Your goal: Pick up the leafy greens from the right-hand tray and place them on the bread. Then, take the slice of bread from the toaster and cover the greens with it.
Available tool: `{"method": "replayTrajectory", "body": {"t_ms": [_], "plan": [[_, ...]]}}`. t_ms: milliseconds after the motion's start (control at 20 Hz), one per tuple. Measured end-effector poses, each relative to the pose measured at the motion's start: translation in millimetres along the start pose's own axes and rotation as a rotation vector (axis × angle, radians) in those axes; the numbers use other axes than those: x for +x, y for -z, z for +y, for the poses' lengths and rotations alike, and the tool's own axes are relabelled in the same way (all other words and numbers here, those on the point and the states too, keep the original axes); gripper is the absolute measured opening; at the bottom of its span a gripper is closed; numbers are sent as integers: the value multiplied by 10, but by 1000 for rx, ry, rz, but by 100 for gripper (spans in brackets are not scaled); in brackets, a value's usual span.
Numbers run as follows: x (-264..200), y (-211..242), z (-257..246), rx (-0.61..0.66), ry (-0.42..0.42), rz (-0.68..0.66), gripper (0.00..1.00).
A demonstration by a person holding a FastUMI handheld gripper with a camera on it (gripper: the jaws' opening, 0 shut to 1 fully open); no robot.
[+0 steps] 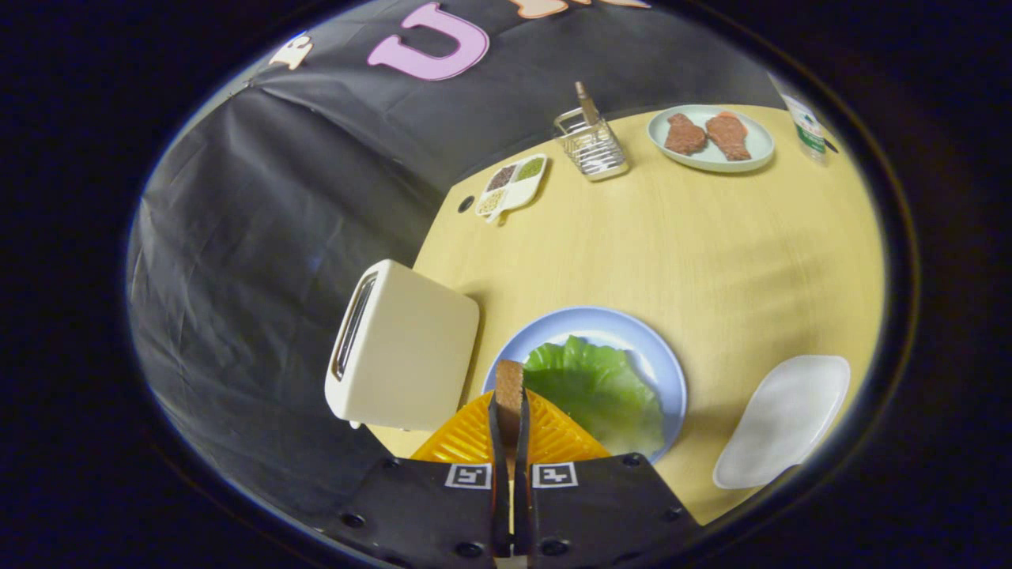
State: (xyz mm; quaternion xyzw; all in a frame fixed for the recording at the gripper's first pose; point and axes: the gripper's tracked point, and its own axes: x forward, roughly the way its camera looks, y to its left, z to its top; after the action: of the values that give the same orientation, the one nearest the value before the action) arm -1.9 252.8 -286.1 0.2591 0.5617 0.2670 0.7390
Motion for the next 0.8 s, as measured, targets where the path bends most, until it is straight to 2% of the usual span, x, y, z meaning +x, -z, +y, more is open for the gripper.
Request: {"method": "replayTrajectory", "body": {"t_ms": [150, 300, 600, 800], "plan": [[-28, 13, -128, -18, 27, 3, 9], [-26, 23, -297, -59, 74, -7, 30], [-184, -60, -319, -91, 61, -50, 100], [-378, -125, -248, -180, 44, -124, 100]]}}
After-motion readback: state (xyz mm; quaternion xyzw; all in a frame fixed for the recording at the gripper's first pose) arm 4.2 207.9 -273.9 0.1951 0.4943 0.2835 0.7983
